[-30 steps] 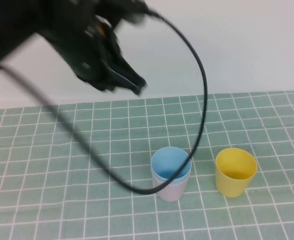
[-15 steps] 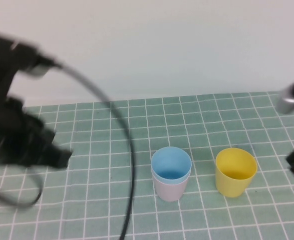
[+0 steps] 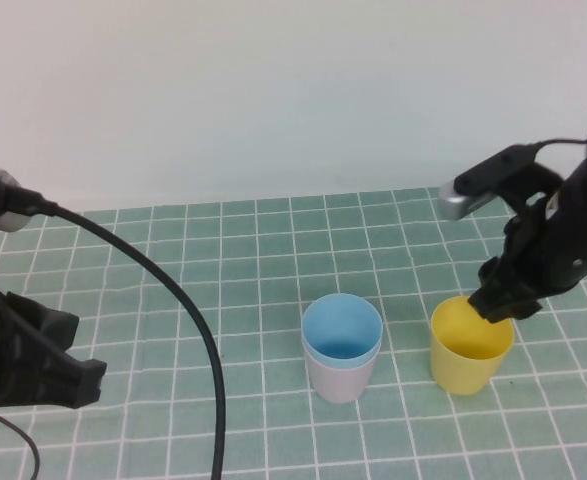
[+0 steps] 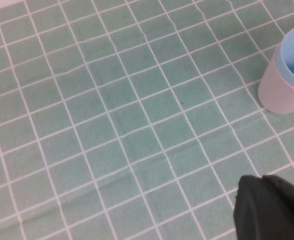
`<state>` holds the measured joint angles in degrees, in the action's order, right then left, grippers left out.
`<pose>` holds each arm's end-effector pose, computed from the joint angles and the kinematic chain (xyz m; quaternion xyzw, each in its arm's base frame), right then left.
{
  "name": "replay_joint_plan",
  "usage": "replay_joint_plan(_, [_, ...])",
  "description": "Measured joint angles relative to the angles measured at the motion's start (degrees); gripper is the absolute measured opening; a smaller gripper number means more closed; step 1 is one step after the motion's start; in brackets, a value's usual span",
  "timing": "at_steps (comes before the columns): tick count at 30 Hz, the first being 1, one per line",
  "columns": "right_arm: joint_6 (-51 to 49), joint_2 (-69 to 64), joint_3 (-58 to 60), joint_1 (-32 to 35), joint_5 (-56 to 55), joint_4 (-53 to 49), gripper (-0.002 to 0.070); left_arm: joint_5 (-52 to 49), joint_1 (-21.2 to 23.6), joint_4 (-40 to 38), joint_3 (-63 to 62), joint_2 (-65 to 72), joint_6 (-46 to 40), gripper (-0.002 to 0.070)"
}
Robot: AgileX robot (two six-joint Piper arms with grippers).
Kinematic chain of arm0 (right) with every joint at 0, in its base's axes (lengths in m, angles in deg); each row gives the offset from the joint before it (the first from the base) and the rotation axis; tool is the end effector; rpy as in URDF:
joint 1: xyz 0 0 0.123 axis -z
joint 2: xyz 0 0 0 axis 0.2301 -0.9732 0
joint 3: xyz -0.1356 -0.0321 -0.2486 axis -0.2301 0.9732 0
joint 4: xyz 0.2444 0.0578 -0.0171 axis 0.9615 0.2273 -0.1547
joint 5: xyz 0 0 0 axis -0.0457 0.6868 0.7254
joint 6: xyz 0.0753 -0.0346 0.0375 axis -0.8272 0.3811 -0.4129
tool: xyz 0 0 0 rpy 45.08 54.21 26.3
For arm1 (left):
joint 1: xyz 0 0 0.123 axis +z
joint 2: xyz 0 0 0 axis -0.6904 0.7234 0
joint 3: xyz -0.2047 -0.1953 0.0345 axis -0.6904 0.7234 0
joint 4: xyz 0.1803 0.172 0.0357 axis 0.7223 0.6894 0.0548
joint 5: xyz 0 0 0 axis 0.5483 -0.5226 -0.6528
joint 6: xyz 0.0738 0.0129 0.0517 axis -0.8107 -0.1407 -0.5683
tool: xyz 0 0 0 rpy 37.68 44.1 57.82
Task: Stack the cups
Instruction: Pick up the yellow cup, then place the yellow cup on the blue cup
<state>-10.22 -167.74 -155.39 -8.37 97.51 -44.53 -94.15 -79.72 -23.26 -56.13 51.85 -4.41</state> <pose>0.3313 0.1350 0.2403 -0.3017 0.9355 0.0299 0.1816 0.1458 -0.0802 0.3629 0.2011 0.8822 -0.0433 0.4237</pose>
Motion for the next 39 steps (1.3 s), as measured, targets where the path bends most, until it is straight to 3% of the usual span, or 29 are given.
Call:
replay_joint_plan(9, [-5.34, -7.47, 0.0, 0.0, -2.5, -4.95, 0.033, -0.25, 0.0, 0.0, 0.0, 0.0, 0.0, 0.0])
replay_joint_plan(11, [-5.43, -8.24, 0.0, 0.0, -2.63, -5.07, 0.0273, -0.4, 0.0, 0.0, 0.0, 0.0, 0.29, 0.0])
replay_joint_plan(15, [-5.52, -8.64, -0.5, 0.0, -2.62, -5.17, 0.0073, -0.62, 0.0, 0.0, 0.0, 0.0, 0.29, 0.0])
replay_joint_plan(17, [-5.52, -8.64, -2.0, 0.0, -0.93, -5.44, 0.0036, -0.62, 0.0, 0.0, 0.0, 0.0, 0.29, 0.0])
replay_joint_plan(23, [-5.52, -7.73, -13.42, -0.02, 10.12, -7.99, 0.0027, -1.17, 0.0, 0.0, 0.1, 0.0, 0.29, 0.0])
replay_joint_plan(30, [-1.57, -4.53, -31.52, -5.62, 18.29, 4.0, 0.0027, -1.21, 0.0, 1.14, 0.09, 0.0, 0.29, 0.0])
replay_joint_plan(39, [-2.12, -10.73, -34.68, -9.71, 22.68, 6.07, 0.0027, -2.46, 0.0, 1.54, 0.09, 0.0, 0.29, 0.0])
